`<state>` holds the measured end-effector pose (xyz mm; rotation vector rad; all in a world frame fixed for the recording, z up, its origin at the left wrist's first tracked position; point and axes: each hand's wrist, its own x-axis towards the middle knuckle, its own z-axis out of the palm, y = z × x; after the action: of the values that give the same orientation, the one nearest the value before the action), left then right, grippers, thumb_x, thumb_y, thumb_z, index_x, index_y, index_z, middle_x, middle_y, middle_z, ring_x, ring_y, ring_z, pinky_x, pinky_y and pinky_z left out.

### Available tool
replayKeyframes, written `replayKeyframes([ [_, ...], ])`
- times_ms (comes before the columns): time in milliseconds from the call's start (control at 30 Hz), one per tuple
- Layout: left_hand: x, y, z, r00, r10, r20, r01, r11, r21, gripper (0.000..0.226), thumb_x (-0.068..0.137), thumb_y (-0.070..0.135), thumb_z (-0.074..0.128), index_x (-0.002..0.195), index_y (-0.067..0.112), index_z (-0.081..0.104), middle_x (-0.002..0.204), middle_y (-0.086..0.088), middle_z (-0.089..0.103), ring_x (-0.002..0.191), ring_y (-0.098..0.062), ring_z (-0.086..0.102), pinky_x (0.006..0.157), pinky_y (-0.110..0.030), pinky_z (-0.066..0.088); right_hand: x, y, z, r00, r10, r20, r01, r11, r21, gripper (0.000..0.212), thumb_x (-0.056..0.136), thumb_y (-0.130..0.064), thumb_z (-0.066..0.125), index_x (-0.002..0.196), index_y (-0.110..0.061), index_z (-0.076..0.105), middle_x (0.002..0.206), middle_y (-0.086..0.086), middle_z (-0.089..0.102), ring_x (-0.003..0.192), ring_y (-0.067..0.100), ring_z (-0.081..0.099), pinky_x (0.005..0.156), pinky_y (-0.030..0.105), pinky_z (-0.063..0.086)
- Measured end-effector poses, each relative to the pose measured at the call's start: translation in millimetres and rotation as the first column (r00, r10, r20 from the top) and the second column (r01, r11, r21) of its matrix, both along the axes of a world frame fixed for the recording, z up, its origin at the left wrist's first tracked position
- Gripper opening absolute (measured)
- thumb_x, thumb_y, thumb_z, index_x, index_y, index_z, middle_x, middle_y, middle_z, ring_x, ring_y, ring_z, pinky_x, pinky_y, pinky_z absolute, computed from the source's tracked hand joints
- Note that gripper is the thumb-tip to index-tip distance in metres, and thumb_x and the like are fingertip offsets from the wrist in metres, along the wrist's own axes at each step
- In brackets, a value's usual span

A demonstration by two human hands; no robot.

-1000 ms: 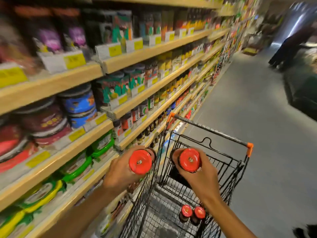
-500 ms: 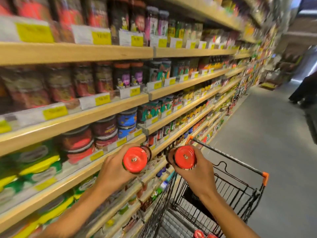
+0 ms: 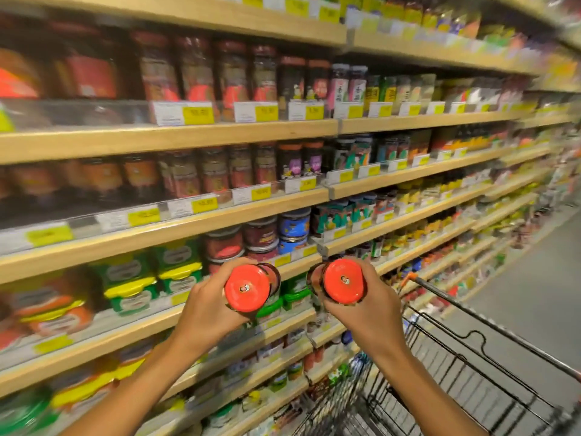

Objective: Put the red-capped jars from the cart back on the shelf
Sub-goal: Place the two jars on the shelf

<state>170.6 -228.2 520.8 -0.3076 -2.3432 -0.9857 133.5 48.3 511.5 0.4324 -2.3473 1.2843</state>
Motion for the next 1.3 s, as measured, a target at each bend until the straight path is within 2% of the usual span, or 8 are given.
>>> replayKeyframes([
  [167,44,-18,14,0.993,0.113,-0.036,-0.111,0.993,0.044,0.075,0.061,0.017,0.094,0.122,0.041,0.057,0.116,0.030,0.064,0.107,0.008,0.062,0.086,-0.016,0.050,12,-26,7,0.991,0.128,-0.043,-0.129,0.991,-0.028,0.070,0.066,-0.051,0.087,0.116,-0.066,0.039,0.106,-0.036,0.054,0.098,0.003,0.061,0.083,0.030,0.057],
  [267,66,-32,21,0.987,0.159,-0.033,-0.157,0.987,0.034,0.075,0.061,0.020,0.095,0.125,0.033,0.058,0.116,0.022,0.067,0.107,0.001,0.064,0.086,-0.024,0.053,21,-46,5,0.984,0.173,-0.049,-0.176,0.983,-0.045,0.071,0.064,-0.058,0.085,0.123,-0.056,0.045,0.110,-0.031,0.058,0.101,0.007,0.062,0.084,0.035,0.058],
  [433,100,-60,35,0.969,0.234,-0.078,-0.231,0.972,0.038,0.075,0.060,0.020,0.095,0.125,0.030,0.059,0.114,0.022,0.068,0.105,0.004,0.065,0.086,-0.024,0.054,36,-82,24,0.964,0.250,-0.092,-0.254,0.966,-0.043,0.067,0.064,-0.052,0.087,0.115,-0.060,0.044,0.103,-0.036,0.057,0.096,0.002,0.062,0.081,0.030,0.057],
  [600,129,-102,51,0.934,0.322,-0.155,-0.317,0.947,0.054,0.069,0.060,0.022,0.094,0.120,0.034,0.060,0.111,0.024,0.068,0.100,0.004,0.067,0.083,-0.023,0.053,51,-129,48,0.940,0.312,-0.136,-0.321,0.945,-0.054,0.073,0.062,-0.048,0.089,0.125,-0.042,0.052,0.108,-0.031,0.060,0.099,0.004,0.063,0.083,0.028,0.056],
  [767,165,-152,69,0.885,0.416,-0.211,-0.412,0.909,0.062,0.073,0.056,0.020,0.095,0.115,0.042,0.058,0.107,0.030,0.066,0.094,0.008,0.065,0.081,-0.018,0.051,68,-187,66,0.910,0.377,-0.172,-0.397,0.912,-0.102,0.070,0.058,-0.048,0.090,0.118,-0.040,0.056,0.101,-0.025,0.067,0.092,-0.002,0.065,0.074,0.015,0.052],
  [1067,216,-236,112,0.834,0.472,-0.286,-0.458,0.881,0.119,0.071,0.059,0.020,0.094,0.121,0.028,0.061,0.114,0.020,0.069,0.104,0.003,0.064,0.086,-0.016,0.049,92,-265,90,0.859,0.438,-0.265,-0.474,0.876,-0.089,0.067,0.062,-0.046,0.090,0.118,-0.042,0.054,0.103,-0.032,0.062,0.096,-0.008,0.062,0.075,0.012,0.050],
  [1200,223,-258,125,0.804,0.507,-0.312,-0.484,0.862,0.152,0.069,0.060,0.028,0.094,0.121,0.027,0.061,0.112,0.024,0.067,0.103,0.008,0.062,0.088,-0.012,0.046,97,-291,100,0.844,0.455,-0.282,-0.498,0.861,-0.103,0.063,0.062,-0.043,0.090,0.115,-0.044,0.054,0.100,-0.031,0.064,0.095,-0.006,0.063,0.077,0.023,0.054],
  [1300,224,-273,129,0.788,0.530,-0.313,-0.516,0.846,0.134,0.072,0.061,0.022,0.095,0.123,0.026,0.060,0.113,0.018,0.069,0.105,0.003,0.063,0.090,-0.020,0.049,101,-307,106,0.830,0.479,-0.287,-0.525,0.844,-0.108,0.066,0.062,-0.042,0.090,0.116,-0.046,0.054,0.102,-0.035,0.063,0.097,-0.008,0.062,0.080,0.024,0.054],
])
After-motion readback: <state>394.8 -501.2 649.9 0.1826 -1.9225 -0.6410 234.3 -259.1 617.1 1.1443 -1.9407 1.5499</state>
